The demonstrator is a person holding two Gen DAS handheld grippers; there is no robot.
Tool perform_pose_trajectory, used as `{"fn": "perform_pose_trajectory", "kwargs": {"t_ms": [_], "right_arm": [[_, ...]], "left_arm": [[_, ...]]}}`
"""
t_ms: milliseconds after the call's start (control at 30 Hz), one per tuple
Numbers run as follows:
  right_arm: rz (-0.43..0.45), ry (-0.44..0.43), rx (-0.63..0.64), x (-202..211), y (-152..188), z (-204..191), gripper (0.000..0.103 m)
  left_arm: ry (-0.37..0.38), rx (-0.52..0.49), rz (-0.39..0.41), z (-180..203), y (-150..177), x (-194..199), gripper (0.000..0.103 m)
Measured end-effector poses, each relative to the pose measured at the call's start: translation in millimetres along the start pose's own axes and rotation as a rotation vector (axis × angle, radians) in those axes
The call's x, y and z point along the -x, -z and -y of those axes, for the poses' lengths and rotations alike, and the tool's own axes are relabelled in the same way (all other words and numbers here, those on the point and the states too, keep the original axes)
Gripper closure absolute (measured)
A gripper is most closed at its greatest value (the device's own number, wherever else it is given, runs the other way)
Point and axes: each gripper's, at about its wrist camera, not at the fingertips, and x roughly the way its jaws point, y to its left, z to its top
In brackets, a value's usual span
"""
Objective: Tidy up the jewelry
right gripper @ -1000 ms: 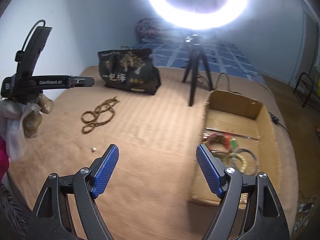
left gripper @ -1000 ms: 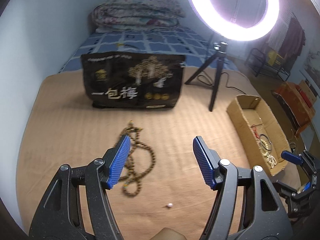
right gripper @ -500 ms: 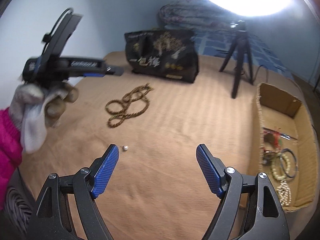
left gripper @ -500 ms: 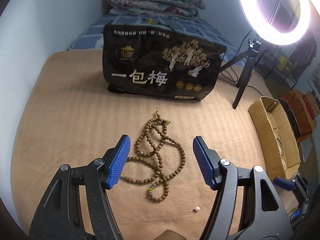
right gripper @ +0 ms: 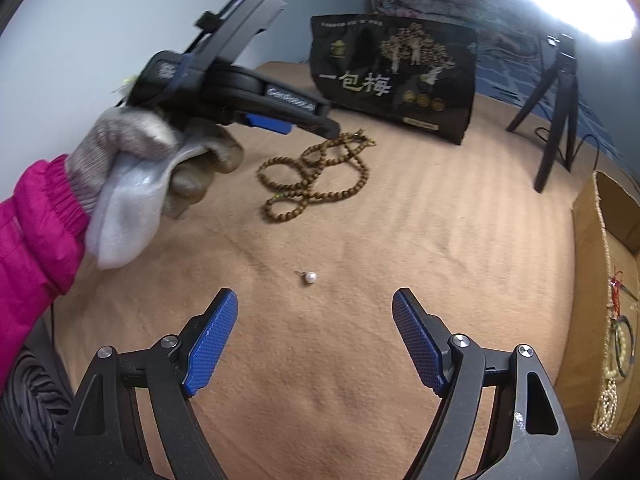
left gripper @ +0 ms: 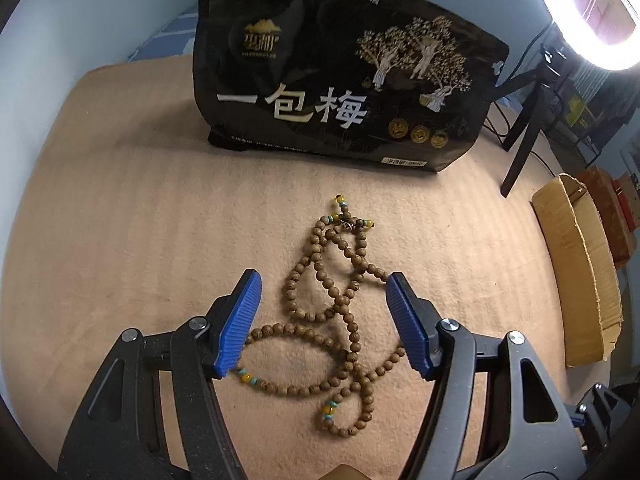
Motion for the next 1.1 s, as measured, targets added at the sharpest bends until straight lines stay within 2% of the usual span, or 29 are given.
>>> {"fn": "perform_pose_trajectory", "kwargs": {"t_ms": [100,133,167,333,400,467,633,700,800,967,1033,1100], "right_arm": [[-0.012,-0.007,0.007,-6.3,1.2,-0.9,0.023],[-0.018,-0.006,0.010,-8.7,1.9,-1.1,0.024],[-0.023,-0.005,0.011,-10.0,2.0,-0.9,0.024],[-0.035,-0.010,0.003,-14.8,2.0,0.2,0.024],[-0.036,-0.010,0.000,-16.6,1.8,0.3,0.024],[-0.038,-0.012,-0.004,-18.2,2.5,0.4,0.024],[-0.043,-0.005,0.000,-24.3,2.1,0.1,0.024],[-0.039,0.000,-0.002,-25.5,1.6,0.0,0.024],[-0.036,-0.002,-0.007,-28.9,-1.8,1.1,0.030],[-0.030,-0.006,0.010,-36.7,-6.8,-0.3,0.033],[-0.036,-0.007,0.023,-42.7,-8.9,-3.0,0.039],[-0.041,-0.002,0.031,-46.1,-9.8,-5.0,0.040]], "left_arm": [[-0.015,-0.036,-0.001,3.4,2.1,-6.3,0.039],[-0.024,-0.050,0.001,5.7,2.0,-7.0,0.049],[-0.028,-0.063,-0.001,7.6,1.5,-8.4,0.053],[0.002,-0.082,-0.012,13.9,-1.9,-17.6,0.057],[-0.004,-0.088,-0.024,15.3,-0.7,-24.9,0.065],[-0.012,-0.096,-0.049,16.2,1.2,-32.6,0.078],[-0.031,-0.148,-0.059,22.8,9.7,-37.7,0.093],[-0.025,-0.149,-0.064,21.6,12.8,-36.1,0.094],[-0.020,-0.162,-0.072,18.8,20.7,-31.5,0.095],[-0.017,-0.183,-0.081,15.4,34.3,-24.2,0.096],[-0.010,-0.182,-0.085,13.3,39.0,-21.4,0.096],[-0.004,-0.183,-0.087,12.0,41.4,-19.1,0.096]]}}
